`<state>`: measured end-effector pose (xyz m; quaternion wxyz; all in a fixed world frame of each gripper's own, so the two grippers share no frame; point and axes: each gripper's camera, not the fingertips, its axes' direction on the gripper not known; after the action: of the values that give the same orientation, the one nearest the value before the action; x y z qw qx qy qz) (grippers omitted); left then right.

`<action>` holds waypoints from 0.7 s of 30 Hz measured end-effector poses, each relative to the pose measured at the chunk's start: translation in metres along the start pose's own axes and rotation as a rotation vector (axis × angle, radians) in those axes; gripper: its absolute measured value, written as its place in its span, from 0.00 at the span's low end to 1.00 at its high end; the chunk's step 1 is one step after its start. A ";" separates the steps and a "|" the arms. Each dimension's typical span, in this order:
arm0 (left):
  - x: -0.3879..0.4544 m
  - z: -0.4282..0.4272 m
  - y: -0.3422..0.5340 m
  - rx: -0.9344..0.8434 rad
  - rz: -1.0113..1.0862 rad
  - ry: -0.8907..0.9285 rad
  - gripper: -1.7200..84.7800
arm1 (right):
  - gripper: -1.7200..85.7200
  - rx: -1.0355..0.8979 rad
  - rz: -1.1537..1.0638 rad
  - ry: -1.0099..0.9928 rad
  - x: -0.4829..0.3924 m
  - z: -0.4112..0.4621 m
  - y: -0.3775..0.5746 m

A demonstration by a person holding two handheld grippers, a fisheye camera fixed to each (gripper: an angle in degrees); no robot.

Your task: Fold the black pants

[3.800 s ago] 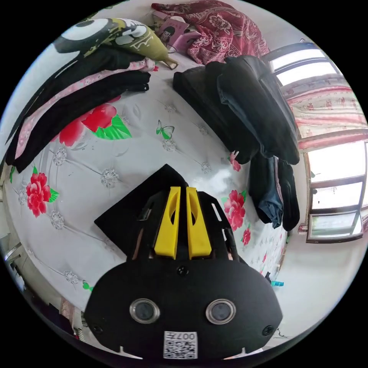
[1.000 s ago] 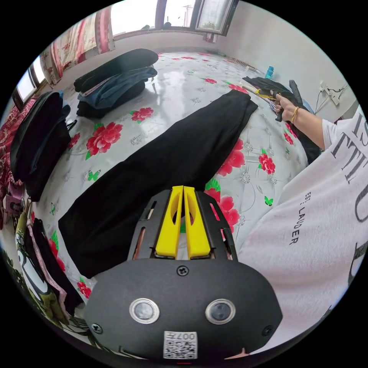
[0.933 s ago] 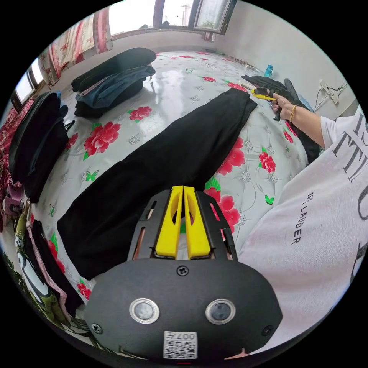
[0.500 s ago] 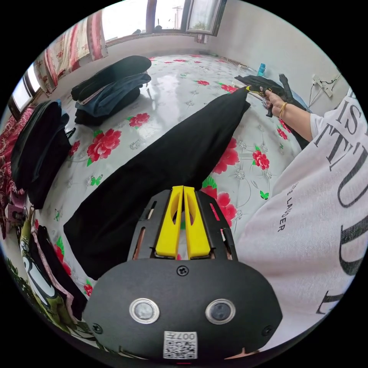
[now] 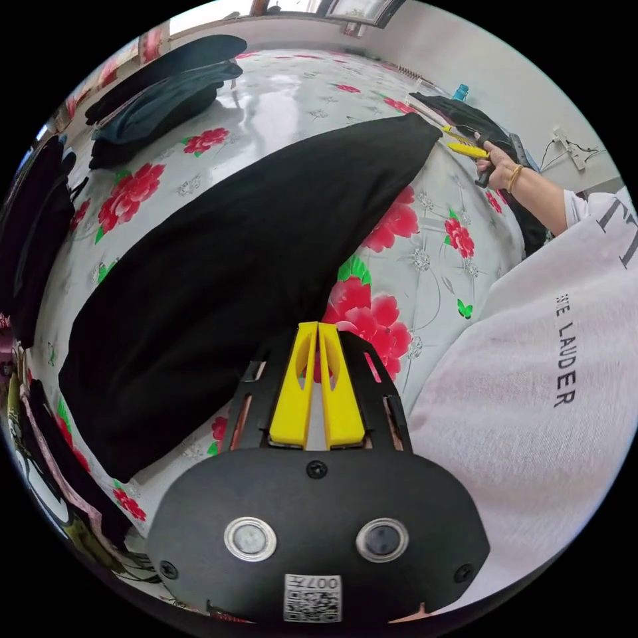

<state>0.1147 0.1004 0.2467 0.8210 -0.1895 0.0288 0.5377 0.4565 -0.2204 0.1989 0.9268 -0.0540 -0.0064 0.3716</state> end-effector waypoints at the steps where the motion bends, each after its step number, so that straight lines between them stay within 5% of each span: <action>1: -0.005 -0.005 0.004 0.023 -0.035 0.039 0.01 | 0.14 -0.003 0.016 -0.022 0.002 0.002 0.001; 9: -0.064 -0.036 0.075 0.222 -0.455 0.195 0.02 | 0.06 -0.015 0.106 -0.043 0.000 0.025 -0.006; 14: -0.125 -0.066 0.151 0.372 -0.908 -0.021 0.07 | 0.03 0.117 0.130 -0.151 -0.007 -0.013 -0.015; 16: -0.137 -0.079 0.161 0.464 -0.909 -0.098 0.07 | 0.02 0.167 0.057 -0.047 -0.016 -0.027 -0.012; 18: -0.148 -0.076 0.152 0.450 -0.851 -0.187 0.07 | 0.02 0.091 0.167 0.082 0.002 -0.022 -0.008; 21: -0.174 -0.033 0.130 0.199 -0.826 -0.193 0.06 | 0.02 0.121 0.272 -0.012 0.011 -0.036 -0.002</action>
<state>-0.0693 -0.0167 0.2238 0.9804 -0.0538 -0.0745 0.1742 0.4682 -0.2178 0.1629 0.8695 0.0039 0.0177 0.4936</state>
